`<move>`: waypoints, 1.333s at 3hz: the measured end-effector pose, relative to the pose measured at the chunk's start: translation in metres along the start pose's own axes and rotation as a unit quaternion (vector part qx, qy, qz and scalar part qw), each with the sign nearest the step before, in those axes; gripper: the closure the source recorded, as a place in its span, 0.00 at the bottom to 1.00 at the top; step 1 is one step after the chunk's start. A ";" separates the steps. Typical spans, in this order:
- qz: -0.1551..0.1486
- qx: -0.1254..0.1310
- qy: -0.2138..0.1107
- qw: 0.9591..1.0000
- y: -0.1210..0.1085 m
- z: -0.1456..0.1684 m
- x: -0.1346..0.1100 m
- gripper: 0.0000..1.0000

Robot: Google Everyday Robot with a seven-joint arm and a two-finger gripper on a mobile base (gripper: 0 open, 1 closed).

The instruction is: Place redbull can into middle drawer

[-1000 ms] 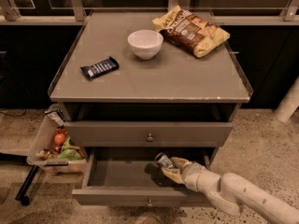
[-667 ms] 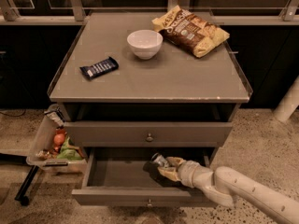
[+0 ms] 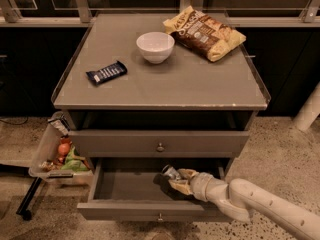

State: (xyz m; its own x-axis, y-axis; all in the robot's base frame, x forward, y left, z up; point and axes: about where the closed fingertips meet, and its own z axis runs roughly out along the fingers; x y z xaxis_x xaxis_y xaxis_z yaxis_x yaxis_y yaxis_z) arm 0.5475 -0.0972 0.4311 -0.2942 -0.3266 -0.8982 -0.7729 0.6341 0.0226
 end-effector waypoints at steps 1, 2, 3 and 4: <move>0.000 0.000 0.000 1.000 0.000 0.000 0.000 0.34; 0.000 0.000 0.000 1.000 0.000 0.000 0.000 0.11; 0.000 0.000 0.000 1.000 0.000 0.000 0.000 0.00; 0.000 0.000 0.000 1.000 0.000 0.000 0.000 0.00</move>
Offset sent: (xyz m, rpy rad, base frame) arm 0.0000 0.0000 0.0000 0.0000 0.0000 0.0000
